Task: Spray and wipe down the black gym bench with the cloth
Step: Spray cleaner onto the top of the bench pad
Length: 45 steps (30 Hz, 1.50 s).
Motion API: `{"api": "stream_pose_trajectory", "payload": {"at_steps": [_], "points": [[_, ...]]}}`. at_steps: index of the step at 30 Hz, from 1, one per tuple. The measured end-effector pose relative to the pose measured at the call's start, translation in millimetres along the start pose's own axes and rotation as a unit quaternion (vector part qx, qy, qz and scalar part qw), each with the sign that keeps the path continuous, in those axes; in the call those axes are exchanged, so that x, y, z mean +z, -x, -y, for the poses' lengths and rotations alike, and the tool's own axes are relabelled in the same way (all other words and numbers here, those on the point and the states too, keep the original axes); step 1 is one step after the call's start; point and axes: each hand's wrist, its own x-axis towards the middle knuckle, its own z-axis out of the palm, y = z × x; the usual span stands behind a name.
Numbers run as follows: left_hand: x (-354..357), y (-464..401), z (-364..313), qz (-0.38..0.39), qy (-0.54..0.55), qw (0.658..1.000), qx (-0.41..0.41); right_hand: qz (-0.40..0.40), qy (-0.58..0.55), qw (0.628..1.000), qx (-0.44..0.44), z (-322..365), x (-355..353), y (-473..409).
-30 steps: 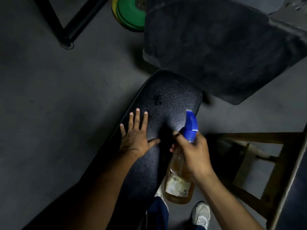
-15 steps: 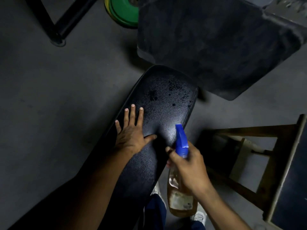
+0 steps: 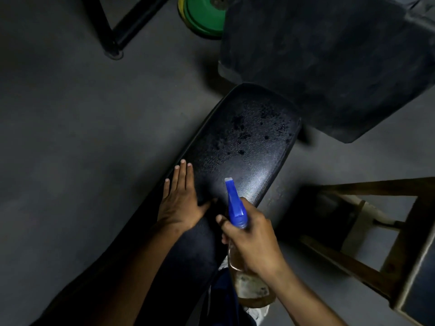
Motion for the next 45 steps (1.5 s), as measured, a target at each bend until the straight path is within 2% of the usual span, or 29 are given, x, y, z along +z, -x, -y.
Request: {"api": "stream_pose_trajectory", "payload": {"at_steps": [7,17,25,31,35,38,45], "points": [[19,47,-5,0.020,-0.018,0.999,-0.038,-0.018,0.008,1.000,-0.005,-12,-9,39],[35,87,-24,0.039,-0.023,0.998,-0.050,-0.097,-0.005,0.995,0.024,-36,-54,66],[40,109,-19,0.049,-0.025,0.998,-0.035,-0.015,0.032,0.999,0.006,-40,-45,81],[43,133,0,0.009,-0.039,0.997,-0.064,0.031,0.076,0.996,-0.036,-36,-23,92],[43,149,20,-0.006,-0.064,0.993,-0.096,0.050,0.095,0.993,-0.057,-29,-10,95],[42,156,27,0.017,-0.046,0.991,-0.123,0.061,0.097,0.991,-0.062,-23,-2,97],[47,159,30,0.026,-0.012,0.992,-0.123,0.056,0.111,0.990,-0.071,-20,11,104]]}}
